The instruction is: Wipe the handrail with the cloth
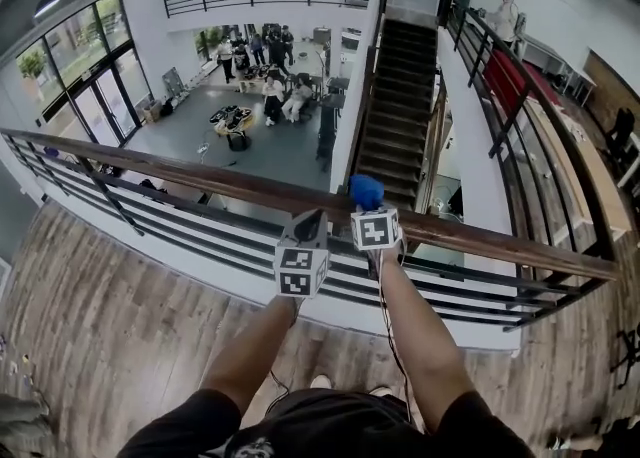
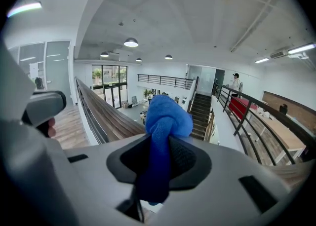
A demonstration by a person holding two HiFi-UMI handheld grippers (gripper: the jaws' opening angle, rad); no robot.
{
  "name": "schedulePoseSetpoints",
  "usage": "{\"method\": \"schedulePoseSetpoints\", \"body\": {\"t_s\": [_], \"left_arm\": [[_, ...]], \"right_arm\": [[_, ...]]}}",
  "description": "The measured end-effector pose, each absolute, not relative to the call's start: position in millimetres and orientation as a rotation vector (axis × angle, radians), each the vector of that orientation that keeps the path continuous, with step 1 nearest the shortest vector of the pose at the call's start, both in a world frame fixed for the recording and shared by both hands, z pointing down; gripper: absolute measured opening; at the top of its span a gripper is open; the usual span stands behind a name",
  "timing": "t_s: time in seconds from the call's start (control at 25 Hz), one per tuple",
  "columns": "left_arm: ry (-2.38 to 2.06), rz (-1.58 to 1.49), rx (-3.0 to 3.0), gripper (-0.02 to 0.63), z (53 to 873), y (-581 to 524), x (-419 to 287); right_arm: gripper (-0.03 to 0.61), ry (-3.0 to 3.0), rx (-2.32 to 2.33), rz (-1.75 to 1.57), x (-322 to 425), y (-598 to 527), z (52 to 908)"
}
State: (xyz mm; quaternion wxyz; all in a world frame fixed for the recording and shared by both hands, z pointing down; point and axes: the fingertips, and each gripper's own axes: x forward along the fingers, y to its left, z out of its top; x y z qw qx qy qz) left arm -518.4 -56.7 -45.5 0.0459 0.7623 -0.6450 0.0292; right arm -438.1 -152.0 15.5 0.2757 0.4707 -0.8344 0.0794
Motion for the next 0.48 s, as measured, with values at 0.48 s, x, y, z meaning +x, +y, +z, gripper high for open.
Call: {"method": "schedulePoseSetpoints", "body": {"t_s": [0.48], "left_arm": [[-1.888, 0.177, 2.4, 0.005, -40.4, -85.3, -373.9]], "right_arm": [[0.104, -2.208, 1.373, 0.192, -281.3, -163.6, 17.3]]}}
